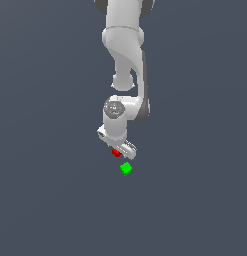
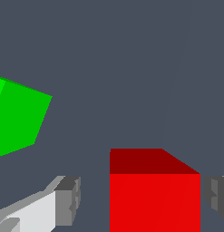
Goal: Stack the red cube on top of the green cube.
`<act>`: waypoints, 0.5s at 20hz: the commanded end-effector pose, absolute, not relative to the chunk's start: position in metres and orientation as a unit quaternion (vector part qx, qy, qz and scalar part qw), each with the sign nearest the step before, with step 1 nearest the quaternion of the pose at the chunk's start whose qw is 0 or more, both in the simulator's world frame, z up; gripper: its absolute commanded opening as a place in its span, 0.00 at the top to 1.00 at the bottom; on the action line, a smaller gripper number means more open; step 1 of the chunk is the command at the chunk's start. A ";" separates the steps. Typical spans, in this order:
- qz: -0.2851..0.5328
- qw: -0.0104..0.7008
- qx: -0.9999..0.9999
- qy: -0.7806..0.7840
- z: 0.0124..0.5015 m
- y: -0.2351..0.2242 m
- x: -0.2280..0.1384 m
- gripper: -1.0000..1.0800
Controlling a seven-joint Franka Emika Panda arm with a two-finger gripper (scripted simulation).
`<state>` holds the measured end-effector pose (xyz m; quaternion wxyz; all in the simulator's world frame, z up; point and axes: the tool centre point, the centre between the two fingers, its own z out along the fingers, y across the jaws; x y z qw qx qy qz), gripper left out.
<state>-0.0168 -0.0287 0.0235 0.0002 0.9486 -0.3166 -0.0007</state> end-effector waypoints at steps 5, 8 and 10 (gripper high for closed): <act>0.000 0.000 0.949 -0.316 0.020 -0.029 -0.016 1.00; 0.000 0.000 0.949 -0.316 0.020 -0.029 -0.016 1.00; 0.000 0.000 0.949 -0.316 0.020 -0.029 -0.016 1.00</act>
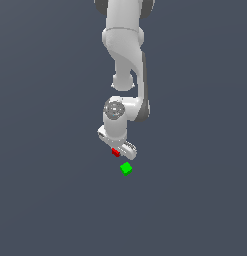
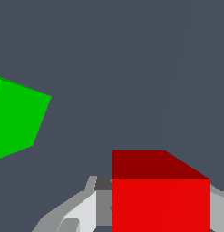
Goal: Stack the red cube on top of the green cube.
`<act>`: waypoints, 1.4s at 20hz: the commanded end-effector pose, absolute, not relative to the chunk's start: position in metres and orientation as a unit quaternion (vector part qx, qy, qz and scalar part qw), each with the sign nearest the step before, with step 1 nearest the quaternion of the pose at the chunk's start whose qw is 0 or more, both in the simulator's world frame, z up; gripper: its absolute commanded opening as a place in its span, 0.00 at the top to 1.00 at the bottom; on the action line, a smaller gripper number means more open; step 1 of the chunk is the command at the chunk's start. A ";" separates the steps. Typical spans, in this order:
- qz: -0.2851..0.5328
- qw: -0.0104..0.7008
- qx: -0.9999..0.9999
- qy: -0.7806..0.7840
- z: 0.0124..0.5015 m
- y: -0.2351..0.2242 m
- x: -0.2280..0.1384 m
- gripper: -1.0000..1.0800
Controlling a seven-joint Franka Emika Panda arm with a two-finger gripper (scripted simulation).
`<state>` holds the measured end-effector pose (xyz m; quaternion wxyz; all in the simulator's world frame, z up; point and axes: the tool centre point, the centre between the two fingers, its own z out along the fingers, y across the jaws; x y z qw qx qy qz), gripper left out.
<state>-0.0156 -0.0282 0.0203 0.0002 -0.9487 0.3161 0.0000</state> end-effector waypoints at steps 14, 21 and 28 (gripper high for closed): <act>0.000 0.000 -0.949 0.316 0.057 -0.028 -0.017 1.00; 0.000 0.000 -0.949 0.317 0.103 -0.029 -0.017 1.00; 0.000 0.000 -0.949 0.317 0.120 -0.029 -0.016 1.00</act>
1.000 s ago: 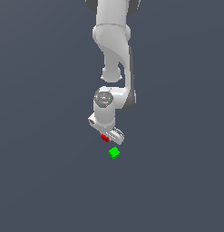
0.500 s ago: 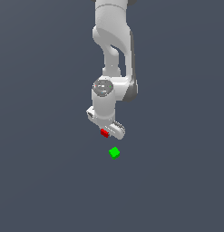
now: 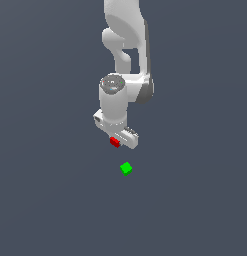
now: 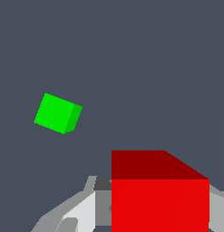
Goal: Stack the red cube on top of the green cube.
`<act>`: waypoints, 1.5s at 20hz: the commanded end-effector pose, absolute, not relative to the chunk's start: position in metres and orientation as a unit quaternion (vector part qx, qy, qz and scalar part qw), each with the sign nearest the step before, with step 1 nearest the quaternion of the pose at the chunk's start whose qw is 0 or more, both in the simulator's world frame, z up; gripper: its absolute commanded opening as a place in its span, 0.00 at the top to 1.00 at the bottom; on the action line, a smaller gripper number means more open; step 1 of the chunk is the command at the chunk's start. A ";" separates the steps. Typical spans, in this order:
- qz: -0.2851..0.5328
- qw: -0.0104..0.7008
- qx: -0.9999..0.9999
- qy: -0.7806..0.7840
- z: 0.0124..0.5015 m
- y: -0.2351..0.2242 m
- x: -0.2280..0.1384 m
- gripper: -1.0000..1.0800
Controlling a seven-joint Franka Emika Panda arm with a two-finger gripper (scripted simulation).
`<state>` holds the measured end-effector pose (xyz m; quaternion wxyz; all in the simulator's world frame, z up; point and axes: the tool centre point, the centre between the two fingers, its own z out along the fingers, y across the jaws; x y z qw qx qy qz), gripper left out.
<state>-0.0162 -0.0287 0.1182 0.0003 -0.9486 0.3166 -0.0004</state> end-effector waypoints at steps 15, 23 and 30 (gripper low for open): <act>0.000 0.000 -0.949 0.316 0.098 -0.013 0.017 1.00; 0.000 0.000 -0.949 0.316 0.075 0.005 0.054 1.00; 0.000 0.000 -0.949 0.316 0.065 0.013 0.073 1.00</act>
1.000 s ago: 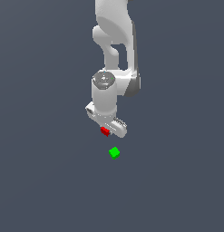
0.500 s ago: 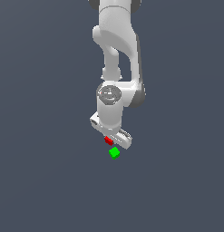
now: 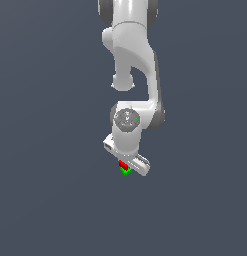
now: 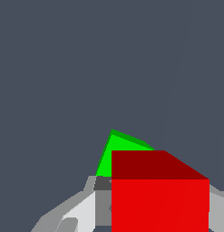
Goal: Stack the red cube on top of the green cube.
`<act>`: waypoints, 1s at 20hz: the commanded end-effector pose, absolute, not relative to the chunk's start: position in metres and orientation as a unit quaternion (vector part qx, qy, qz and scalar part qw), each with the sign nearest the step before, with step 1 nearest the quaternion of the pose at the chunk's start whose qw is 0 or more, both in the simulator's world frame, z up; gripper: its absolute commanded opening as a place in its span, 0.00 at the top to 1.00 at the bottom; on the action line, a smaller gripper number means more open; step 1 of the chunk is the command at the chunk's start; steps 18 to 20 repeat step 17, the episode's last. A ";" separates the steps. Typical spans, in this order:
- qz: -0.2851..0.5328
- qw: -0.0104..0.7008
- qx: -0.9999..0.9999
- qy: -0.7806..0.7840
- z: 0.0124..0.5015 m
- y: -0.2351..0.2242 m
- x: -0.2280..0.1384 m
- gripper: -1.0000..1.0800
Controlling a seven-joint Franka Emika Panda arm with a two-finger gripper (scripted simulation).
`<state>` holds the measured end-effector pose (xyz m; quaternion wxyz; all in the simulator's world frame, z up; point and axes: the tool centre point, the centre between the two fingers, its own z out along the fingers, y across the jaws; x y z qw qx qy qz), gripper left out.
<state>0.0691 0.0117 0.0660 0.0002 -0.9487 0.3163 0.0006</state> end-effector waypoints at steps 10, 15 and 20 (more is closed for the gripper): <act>0.000 0.000 -0.949 0.316 0.062 0.015 0.079 0.04; 0.000 0.000 -0.949 0.316 0.062 0.015 0.079 0.04; 0.000 0.000 -0.949 0.316 0.062 0.015 0.079 0.04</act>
